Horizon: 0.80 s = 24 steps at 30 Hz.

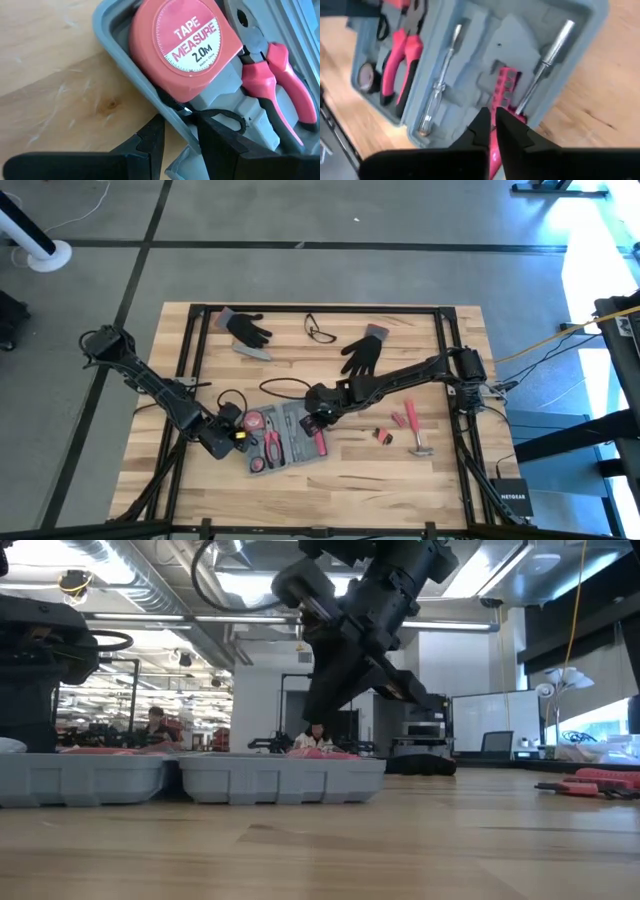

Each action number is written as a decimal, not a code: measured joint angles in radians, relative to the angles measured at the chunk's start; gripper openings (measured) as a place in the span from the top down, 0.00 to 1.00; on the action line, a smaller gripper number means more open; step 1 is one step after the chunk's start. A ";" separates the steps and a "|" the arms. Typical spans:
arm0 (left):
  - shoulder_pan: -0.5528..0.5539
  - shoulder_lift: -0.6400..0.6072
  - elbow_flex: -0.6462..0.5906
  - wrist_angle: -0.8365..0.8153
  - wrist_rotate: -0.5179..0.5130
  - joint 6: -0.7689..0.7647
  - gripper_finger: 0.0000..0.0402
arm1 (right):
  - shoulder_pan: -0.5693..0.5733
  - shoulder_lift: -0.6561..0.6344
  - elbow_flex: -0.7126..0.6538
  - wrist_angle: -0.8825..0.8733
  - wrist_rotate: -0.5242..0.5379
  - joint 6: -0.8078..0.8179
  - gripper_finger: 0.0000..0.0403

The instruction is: Prefit tool cases

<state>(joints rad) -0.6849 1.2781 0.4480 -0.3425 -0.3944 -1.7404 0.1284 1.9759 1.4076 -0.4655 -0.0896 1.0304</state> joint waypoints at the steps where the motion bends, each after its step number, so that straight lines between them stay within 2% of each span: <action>1: 0.000 0.000 0.000 -0.004 -0.008 -0.007 0.74 | 0.000 0.000 0.003 -0.001 -0.013 -0.022 0.91; 4: 0.001 0.000 0.000 -0.019 -0.023 -0.035 0.74 | 0.000 0.004 0.006 -0.020 -0.013 -0.042 0.89; 7: 0.005 0.000 0.000 -0.018 -0.024 -0.041 0.74 | 0.002 0.007 0.004 -0.085 0.102 -0.016 0.96; 9: 0.005 0.000 0.000 -0.018 -0.024 -0.040 0.74 | -0.001 0.008 0.004 -0.067 0.140 -0.017 0.98; 15: 0.007 0.000 0.000 -0.016 -0.024 -0.043 0.74 | -0.012 0.016 0.005 -0.037 0.128 -0.044 1.00; 20: 0.017 0.000 0.000 -0.015 -0.024 -0.040 0.74 | -0.003 0.055 0.005 0.006 0.056 -0.052 1.00; 24: 0.022 0.001 0.000 -0.013 -0.024 -0.051 0.74 | -0.003 0.064 0.005 0.003 0.056 -0.047 1.00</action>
<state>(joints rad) -0.6628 1.2789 0.4477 -0.3554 -0.4184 -1.7910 0.1258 2.0394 1.4128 -0.4629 -0.0337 0.9836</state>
